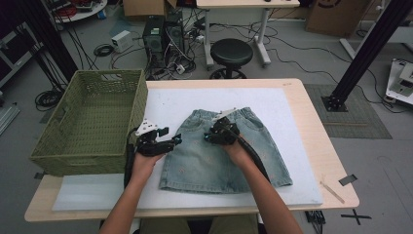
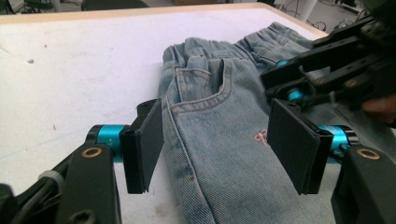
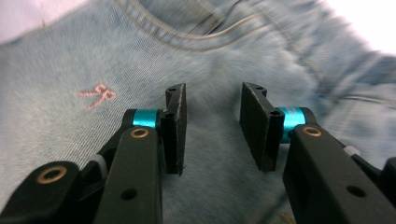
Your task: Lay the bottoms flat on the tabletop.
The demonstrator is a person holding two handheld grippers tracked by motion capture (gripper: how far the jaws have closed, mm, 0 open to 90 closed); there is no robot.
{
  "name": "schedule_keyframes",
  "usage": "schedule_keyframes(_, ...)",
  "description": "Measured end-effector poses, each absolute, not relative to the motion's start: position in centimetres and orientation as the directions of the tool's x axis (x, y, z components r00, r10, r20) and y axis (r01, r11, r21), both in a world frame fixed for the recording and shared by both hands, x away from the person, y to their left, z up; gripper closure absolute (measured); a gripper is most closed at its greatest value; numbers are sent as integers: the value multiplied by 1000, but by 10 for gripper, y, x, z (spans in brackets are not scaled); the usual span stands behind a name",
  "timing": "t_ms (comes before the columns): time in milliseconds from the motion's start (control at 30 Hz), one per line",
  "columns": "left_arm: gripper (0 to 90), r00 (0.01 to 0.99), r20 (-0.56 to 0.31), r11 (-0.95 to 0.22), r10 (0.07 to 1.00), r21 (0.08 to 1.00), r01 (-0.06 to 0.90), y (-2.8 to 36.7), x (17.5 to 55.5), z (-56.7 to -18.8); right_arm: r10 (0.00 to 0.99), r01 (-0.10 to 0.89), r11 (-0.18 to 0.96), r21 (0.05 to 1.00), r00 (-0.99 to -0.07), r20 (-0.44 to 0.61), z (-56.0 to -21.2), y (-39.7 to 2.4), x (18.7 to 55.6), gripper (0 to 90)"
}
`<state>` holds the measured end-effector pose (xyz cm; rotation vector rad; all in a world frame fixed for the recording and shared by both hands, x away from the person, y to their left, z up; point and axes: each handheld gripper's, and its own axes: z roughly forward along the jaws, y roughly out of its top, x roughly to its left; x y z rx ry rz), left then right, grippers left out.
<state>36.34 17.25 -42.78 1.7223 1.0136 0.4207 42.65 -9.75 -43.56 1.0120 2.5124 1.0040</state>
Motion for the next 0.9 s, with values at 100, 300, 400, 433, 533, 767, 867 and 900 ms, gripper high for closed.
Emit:
schedule_keyframes(100,368,582,-192,-98,790,898,428,171,365,-429,678,500,529,686,-735,13,-440,-93,426,628)
schedule_keyframes(300,368,548,-196,-96,813,884,458,170,370,-435,646,509,503,699,-758,88,-434,-100,425,481)
schedule_keyframes(400,368,525,-200,-93,827,873,478,170,376,-437,687,506,407,761,-718,111,-418,-128,423,460)
schedule_keyframes(433,368,524,-205,-93,827,869,486,169,378,-437,702,500,387,774,-704,104,-412,-140,423,460)
schedule_keyframes(533,368,520,-209,-87,828,869,488,164,386,-433,770,526,329,784,-630,100,-403,-181,427,461)
schedule_keyframes(767,349,479,-212,-101,852,831,548,153,410,-438,888,613,298,732,-459,23,-407,-260,437,482)
schedule_keyframes(867,347,465,-207,-109,861,817,566,150,418,-444,907,659,263,705,-418,51,-416,-278,442,533)
schedule_keyframes(900,350,454,-211,-112,866,802,586,150,421,-447,908,674,250,696,-413,73,-420,-282,444,565)
